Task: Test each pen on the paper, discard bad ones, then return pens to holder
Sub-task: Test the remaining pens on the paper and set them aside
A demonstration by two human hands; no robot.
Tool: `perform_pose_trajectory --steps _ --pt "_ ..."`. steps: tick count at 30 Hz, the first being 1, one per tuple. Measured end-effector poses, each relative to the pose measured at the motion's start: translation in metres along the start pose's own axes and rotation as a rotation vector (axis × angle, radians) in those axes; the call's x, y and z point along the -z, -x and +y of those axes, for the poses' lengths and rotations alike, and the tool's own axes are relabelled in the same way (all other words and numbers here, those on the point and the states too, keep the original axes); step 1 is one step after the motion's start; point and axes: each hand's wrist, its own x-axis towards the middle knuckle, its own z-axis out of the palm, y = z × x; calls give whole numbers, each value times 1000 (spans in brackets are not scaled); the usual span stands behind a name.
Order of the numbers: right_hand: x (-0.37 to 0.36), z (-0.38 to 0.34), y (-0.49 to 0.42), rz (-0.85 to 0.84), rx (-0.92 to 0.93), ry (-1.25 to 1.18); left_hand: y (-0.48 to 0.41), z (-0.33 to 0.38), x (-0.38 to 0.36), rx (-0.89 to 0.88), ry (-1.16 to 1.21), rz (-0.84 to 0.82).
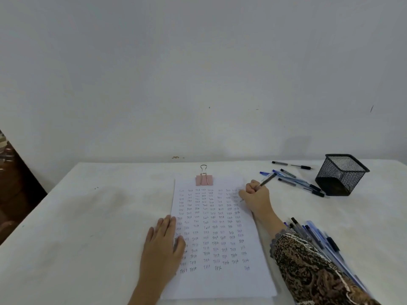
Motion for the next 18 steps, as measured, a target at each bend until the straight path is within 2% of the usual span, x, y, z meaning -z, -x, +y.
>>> perform_pose_trajectory --steps 4,8,12,18 --pt "0 3 -1 52 24 -20 1 0 -1 -3 12 6" --pt "2 4 -2 -5 13 5 1 0 -1 -3 18 16" --pt "4 5 -2 58 34 17 2 1 -2 -3 41 24" --pt "3 2 -2 40 55 45 1 0 -1 -2 25 19"
